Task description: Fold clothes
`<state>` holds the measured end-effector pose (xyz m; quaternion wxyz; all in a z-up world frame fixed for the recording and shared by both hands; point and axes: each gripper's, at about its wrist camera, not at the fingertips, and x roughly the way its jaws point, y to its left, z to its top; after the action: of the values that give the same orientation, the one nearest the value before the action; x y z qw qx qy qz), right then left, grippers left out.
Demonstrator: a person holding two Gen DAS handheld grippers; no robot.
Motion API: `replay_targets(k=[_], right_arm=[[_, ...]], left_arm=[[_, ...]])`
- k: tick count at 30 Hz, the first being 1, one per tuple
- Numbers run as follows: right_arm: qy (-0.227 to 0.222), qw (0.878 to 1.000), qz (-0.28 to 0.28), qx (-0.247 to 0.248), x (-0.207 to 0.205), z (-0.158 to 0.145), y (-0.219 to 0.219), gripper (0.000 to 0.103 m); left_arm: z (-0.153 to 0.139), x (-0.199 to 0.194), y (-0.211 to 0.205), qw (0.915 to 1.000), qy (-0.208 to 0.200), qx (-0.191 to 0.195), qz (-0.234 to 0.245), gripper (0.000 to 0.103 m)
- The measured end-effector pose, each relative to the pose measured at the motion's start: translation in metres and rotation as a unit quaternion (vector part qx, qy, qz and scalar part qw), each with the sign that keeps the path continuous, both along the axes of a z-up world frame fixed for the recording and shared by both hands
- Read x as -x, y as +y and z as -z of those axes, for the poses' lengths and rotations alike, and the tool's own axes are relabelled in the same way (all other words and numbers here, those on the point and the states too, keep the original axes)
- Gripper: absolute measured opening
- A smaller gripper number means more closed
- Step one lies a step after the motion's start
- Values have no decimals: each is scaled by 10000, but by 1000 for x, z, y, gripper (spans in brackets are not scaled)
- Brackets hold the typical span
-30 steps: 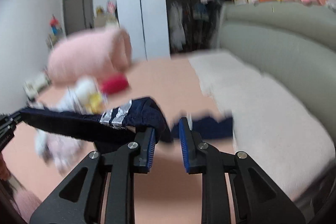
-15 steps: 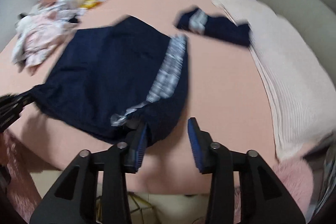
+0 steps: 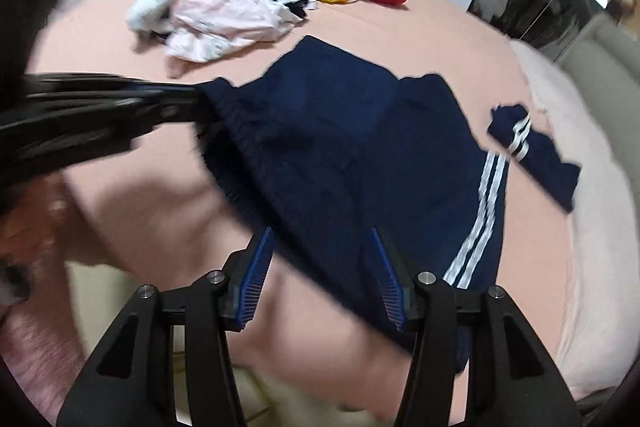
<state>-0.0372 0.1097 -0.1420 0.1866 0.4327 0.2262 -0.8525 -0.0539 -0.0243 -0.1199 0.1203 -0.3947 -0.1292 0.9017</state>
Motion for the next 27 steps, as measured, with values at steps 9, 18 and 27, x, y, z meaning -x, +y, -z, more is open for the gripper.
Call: replay_targets(k=[9,18,27], right_arm=[[98,9944,933,-483,34,23,35,14],[281,9864,1619,12,30,-6,98,18],[121,9896,1426,-124,9,7,104,37]], left_arm=[[17,4,20,9986,-333,297,277,20],[32,9,43,9915,-464,1213,-113,15],[49,0,-3,9894,-1215,640,-467,36]])
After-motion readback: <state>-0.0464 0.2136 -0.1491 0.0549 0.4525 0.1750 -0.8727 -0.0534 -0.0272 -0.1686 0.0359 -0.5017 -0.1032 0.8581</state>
